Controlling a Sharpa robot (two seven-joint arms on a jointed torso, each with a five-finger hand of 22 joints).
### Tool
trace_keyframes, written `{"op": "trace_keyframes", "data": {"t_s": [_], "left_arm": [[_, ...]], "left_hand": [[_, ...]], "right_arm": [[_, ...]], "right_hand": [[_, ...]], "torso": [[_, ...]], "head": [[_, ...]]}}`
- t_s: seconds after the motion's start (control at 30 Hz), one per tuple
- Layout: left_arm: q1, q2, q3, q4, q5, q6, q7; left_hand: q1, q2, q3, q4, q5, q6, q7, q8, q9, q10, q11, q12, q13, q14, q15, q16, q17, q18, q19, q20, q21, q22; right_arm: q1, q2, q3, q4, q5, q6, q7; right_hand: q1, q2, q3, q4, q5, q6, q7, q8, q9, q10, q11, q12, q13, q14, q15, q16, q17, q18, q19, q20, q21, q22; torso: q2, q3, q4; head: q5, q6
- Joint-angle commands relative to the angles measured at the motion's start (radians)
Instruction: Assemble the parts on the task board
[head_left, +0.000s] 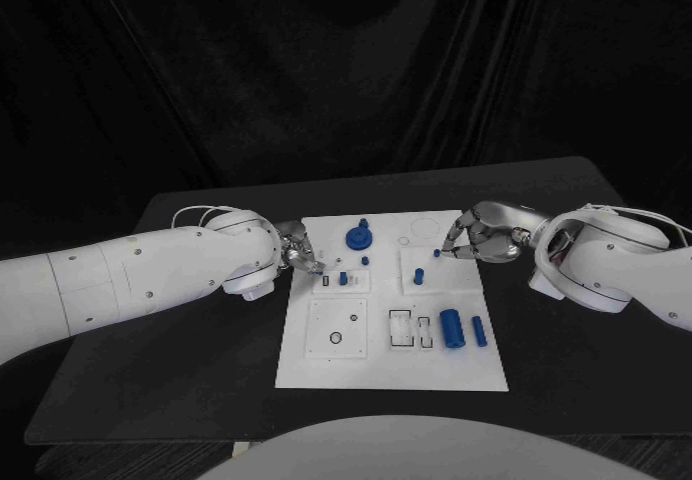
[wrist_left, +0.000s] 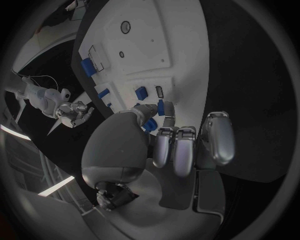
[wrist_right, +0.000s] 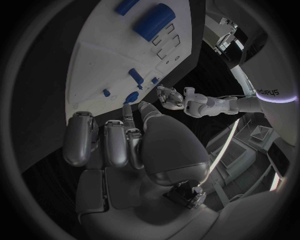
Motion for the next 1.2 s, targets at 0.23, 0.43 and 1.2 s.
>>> {"op": "trace_keyframes", "data": {"t_s": [0.23,0.43,1.2], "left_arm": [[-0.006,0.005,0.001,0.004,-0.012,-0.004,0.016],[-0.011,0.007,0.0,0.003,-0.012,0.003,0.017],[-0.034,0.017,0.0,-0.006,-0.012,0.006,0.037]], "left_hand": [[-0.006,0.007,-0.002,-0.005,0.004,0.0,-0.004,-0.002,0.001,0.063,0.003,0.003,0.217,0.106,-0.006,0.007,0.263,-0.004,0.004,0.0,0.002,0.177],[-0.006,0.007,-0.003,-0.005,0.003,0.0,-0.004,-0.002,0.001,0.063,0.003,0.003,0.217,0.106,-0.006,0.007,0.263,-0.004,0.004,-0.001,0.001,0.177],[-0.005,0.011,-0.003,-0.01,0.004,-0.003,-0.005,-0.004,0.001,0.06,0.003,-0.001,0.213,0.106,-0.007,0.007,0.263,-0.003,0.002,-0.001,-0.003,0.176]], "right_arm": [[-0.003,0.004,0.001,-0.001,-0.001,-0.002,-0.014],[-0.003,0.006,0.001,-0.002,-0.001,-0.003,-0.013],[-0.006,0.003,0.001,0.0,-0.001,-0.009,-0.006]], "right_hand": [[0.005,-0.003,0.007,-0.004,0.006,-0.005,0.001,-0.005,-0.001,0.096,0.0,-0.006,0.246,0.047,-0.005,-0.004,0.0,-0.002,0.012,-0.004,-0.005,0.172],[0.006,-0.003,0.008,-0.005,0.008,-0.004,0.001,-0.004,-0.001,0.096,-0.001,-0.006,0.246,0.047,-0.005,-0.004,-0.001,-0.002,0.012,-0.004,-0.005,0.172],[0.007,-0.002,0.01,-0.007,0.013,-0.003,0.001,-0.004,0.0,0.097,0.0,-0.005,0.248,0.048,-0.005,-0.003,0.002,-0.002,0.013,-0.003,-0.003,0.172]], "torso": [[-0.001,0.0007,0.0],[0.0,0.0002,-0.0002],[0.0,0.0005,-0.0002]], "head": [[0.0,0.0],[0.004,0.0],[0.004,0.0]]}}
